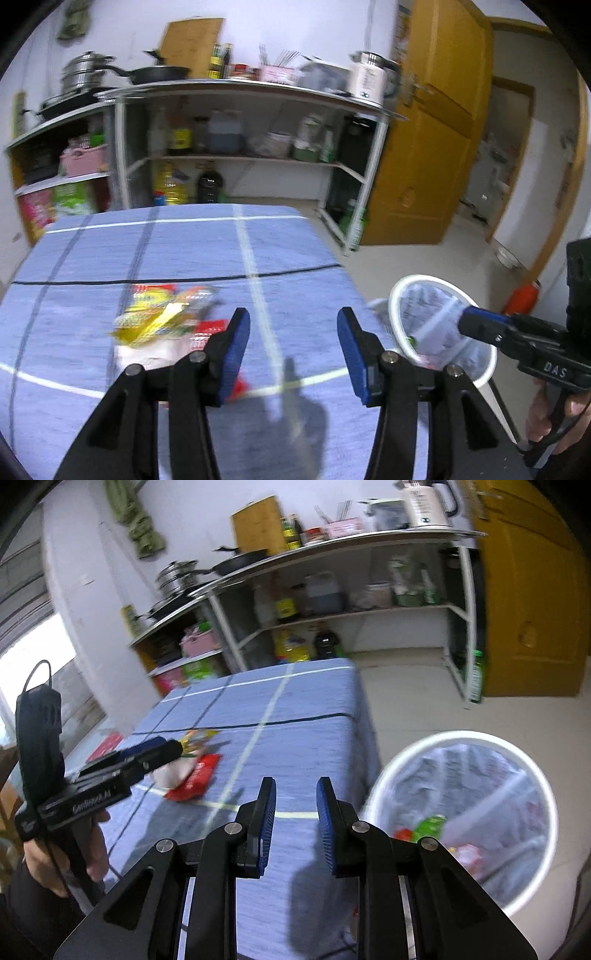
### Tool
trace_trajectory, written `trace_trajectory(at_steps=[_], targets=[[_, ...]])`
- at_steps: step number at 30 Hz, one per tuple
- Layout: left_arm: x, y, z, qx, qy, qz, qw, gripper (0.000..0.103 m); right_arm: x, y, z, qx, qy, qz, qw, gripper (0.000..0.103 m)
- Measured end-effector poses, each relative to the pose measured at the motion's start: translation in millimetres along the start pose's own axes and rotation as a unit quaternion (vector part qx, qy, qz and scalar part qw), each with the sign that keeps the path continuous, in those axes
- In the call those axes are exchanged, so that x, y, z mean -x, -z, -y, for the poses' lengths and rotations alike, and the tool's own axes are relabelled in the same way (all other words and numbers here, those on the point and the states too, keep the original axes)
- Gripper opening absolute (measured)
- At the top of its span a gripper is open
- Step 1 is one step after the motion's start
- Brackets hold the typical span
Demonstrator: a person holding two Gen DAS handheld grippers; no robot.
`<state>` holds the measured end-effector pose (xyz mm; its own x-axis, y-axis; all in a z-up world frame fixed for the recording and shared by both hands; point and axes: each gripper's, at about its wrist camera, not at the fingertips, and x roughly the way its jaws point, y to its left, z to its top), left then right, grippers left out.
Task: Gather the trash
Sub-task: 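Move both open tools back over the table toward the yellow-white snack bag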
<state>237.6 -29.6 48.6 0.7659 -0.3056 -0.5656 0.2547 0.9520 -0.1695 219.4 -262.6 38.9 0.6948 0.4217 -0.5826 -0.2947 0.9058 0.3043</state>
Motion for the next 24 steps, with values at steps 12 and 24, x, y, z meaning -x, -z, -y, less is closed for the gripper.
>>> trace_trajectory(at_steps=[12, 24], targets=[[-3.4, 21.2, -87.4, 0.067, -0.071, -0.016, 0.9951, 0.068, -53.5, -0.9, -54.5, 0.038, -0.035, -0.046, 0.998, 0.024], [-41.2, 36.4, -90.4, 0.091, -0.087, -0.07, 0.9896, 0.074, -70.6, -1.4, -64.0, 0.046, -0.039, -0.062, 0.996, 0.023]])
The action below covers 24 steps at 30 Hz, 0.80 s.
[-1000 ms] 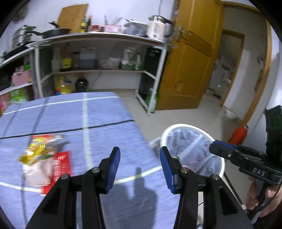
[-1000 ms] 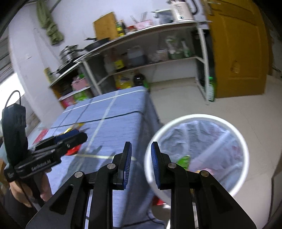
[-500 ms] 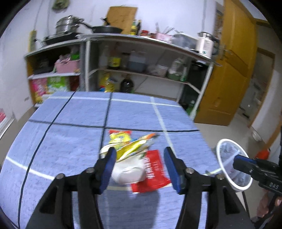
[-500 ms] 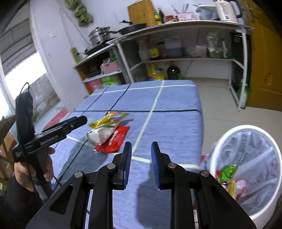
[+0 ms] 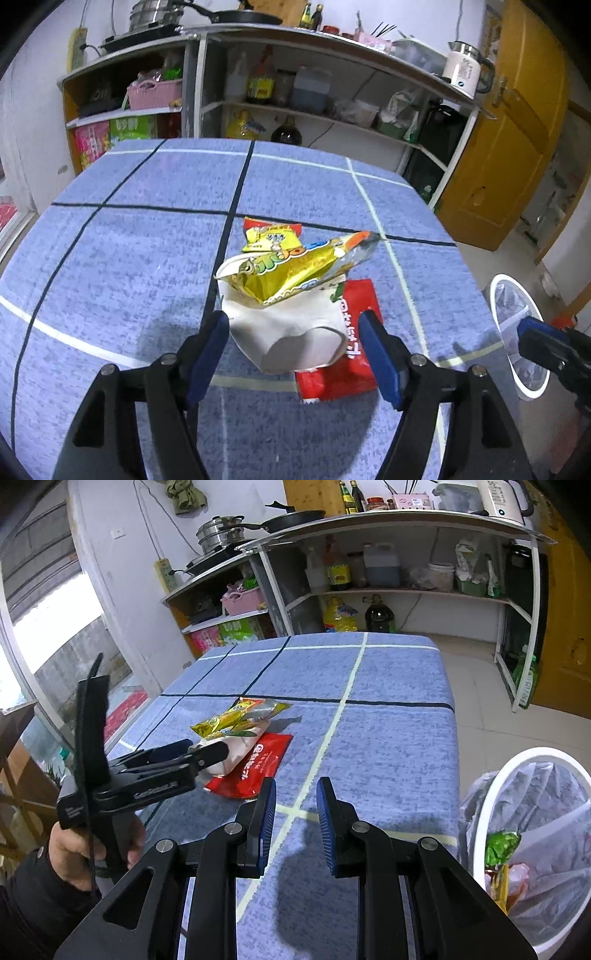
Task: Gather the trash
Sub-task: 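Move both open tools back over the table toward the yellow-white snack bag, then grasp the yellow-white snack bag with both tools from either end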
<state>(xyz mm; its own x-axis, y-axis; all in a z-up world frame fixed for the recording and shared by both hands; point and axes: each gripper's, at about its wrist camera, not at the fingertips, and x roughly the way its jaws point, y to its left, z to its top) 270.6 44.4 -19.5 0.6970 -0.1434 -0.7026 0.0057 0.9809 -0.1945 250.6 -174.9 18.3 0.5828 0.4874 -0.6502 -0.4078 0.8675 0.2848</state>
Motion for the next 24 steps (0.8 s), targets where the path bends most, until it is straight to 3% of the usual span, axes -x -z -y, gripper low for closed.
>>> trace_trajectory(at_steps=[8, 12, 14, 15, 24], targets=[[-11.9, 2.6, -7.7, 0.025, -0.006, -0.02, 0.9995, 0.074, -3.1, -3.0, 1.8, -0.005, -0.003, -0.005, 1.0, 0.023], [-5.2, 5.3, -11.0, 0.022, -0.003, -0.01, 0.9997, 0.072, -6.7, -4.1, -1.6, -0.003, -0.007, -0.012, 1.0, 0.023], [0.4, 5.8, -14.6, 0.025, 0.005, -0.006, 0.9997, 0.072, -9.2, -4.2, -3.6, -0.002, -0.006, -0.016, 1.0, 0.023], [5.5, 6.7, -16.9, 0.026, 0.012, -0.001, 0.9996, 0.064, -10.7, -4.4, -5.3, -0.001, -0.008, -0.019, 1.0, 0.023], [45.7, 18.6, -22.2, -0.005, 0.057, 0.032, 0.9979, 0.062, -23.8, -7.1, -17.5, 0.007, -0.016, -0.027, 0.999, 0.024]])
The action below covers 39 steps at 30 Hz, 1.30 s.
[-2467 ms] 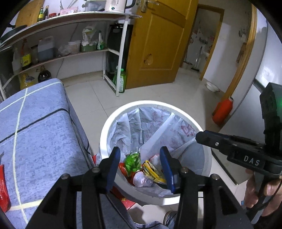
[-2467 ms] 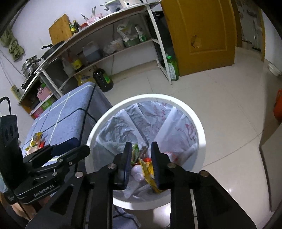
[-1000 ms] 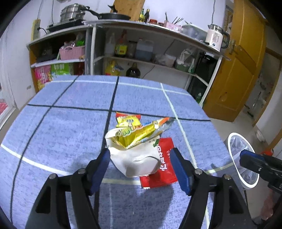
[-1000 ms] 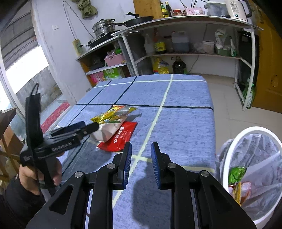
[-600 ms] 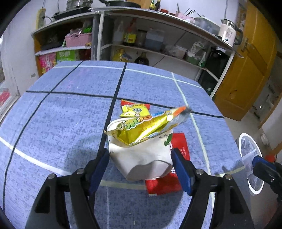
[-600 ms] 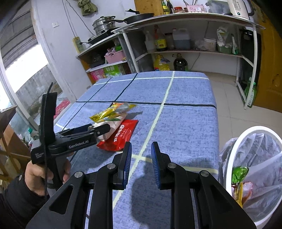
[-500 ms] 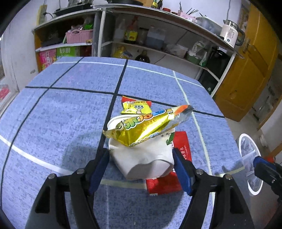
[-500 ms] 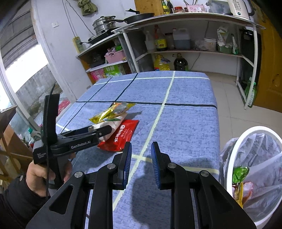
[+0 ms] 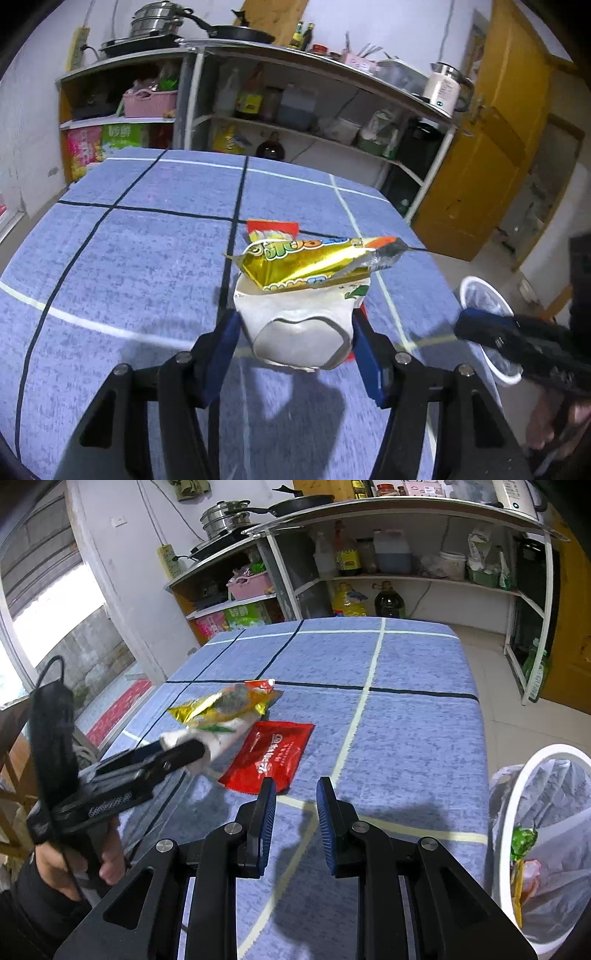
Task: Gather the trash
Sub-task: 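Grasp the yellow-white snack bag with both tools from either end, then carry the snack bag over the trash bin and open both tools to drop it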
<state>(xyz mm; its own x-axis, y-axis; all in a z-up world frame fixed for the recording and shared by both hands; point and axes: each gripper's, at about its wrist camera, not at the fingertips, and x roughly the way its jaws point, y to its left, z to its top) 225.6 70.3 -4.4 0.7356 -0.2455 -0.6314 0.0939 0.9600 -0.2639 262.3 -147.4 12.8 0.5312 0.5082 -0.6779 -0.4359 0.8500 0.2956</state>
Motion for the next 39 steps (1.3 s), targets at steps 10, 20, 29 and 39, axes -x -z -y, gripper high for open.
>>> trace_trajectory(at_steps=[10, 20, 29, 39], targets=[[16.0, 19.7, 24.1, -0.088, 0.04, -0.006, 0.9953, 0.062, 12.4, 3.5, -8.0, 0.049, -0.027, 0.026, 0.998, 0.029], [14.5, 31.7, 48.0, -0.148, 0.09, -0.025, 0.9846, 0.062, 3.5, 13.0, -9.0, 0.101, -0.043, -0.011, 0.994, 0.048], [14.3, 34.6, 53.6, -0.15, 0.089, -0.028, 0.9843, 0.061, 1.4, 19.7, -6.8, 0.096, -0.021, -0.027, 0.995, 0.019], [11.5, 28.0, 62.9, -0.147, 0.077, -0.018, 0.986, 0.061, 32.8, 14.1, 14.8, 0.041, 0.005, 0.03, 0.999, 0.016]])
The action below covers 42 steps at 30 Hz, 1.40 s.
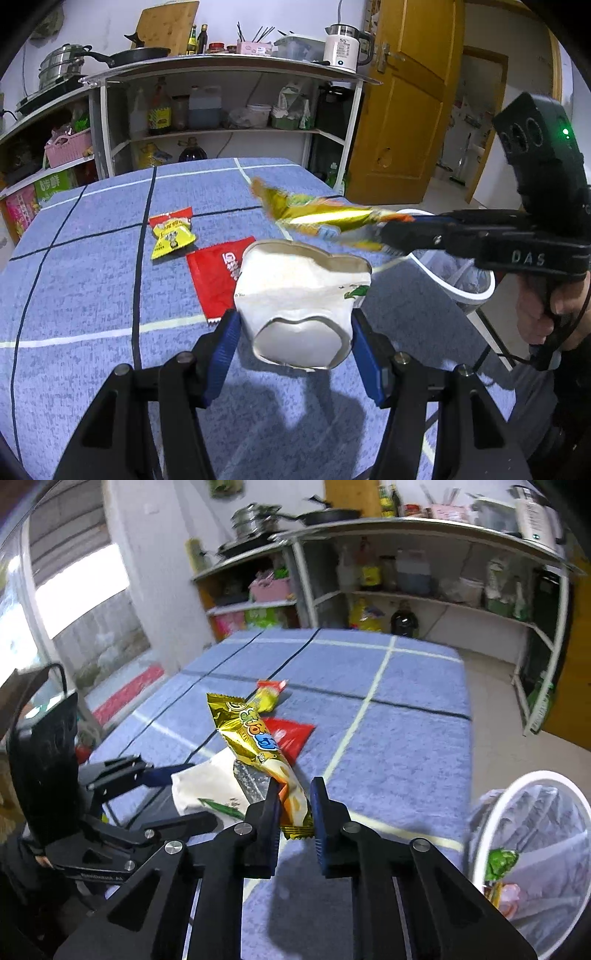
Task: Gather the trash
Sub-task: 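Carry the snack bag over the trash bin and open both tools to drop it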
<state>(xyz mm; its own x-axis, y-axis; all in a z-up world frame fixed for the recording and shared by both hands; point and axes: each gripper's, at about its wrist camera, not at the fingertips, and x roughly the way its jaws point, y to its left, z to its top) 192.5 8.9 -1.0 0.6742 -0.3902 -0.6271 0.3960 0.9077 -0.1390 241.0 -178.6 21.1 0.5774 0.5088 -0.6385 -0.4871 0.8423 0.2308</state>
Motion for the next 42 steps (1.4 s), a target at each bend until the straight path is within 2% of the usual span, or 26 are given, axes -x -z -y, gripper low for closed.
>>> trace_trajectory(at_steps=[10, 23, 36, 42], targets=[[-14.7, -19.6, 17.7, 0.02, -0.011, 0.006, 0.9997, 0.062, 33.0, 8.8, 41.2, -0.059, 0.046, 0.023, 0.997, 0.016], [-43.6, -47.4, 70.3, 0.004, 0.03, 0.004, 0.9995, 0.062, 77.6, 34.6, 97.4, -0.118, 0.1, 0.04, 0.987, 0.016], [-90.7, -72.7, 139.6, -0.034, 0.067, -0.019, 0.997, 0.062, 114.4, 78.3, 173.6, -0.206, 0.171, 0.034, 0.963, 0.016], [-113.4, -82.4, 169.3, -0.048, 0.082, -0.032, 0.995, 0.062, 123.9, 91.6, 193.6, -0.229, 0.193, 0.029, 0.954, 0.016]])
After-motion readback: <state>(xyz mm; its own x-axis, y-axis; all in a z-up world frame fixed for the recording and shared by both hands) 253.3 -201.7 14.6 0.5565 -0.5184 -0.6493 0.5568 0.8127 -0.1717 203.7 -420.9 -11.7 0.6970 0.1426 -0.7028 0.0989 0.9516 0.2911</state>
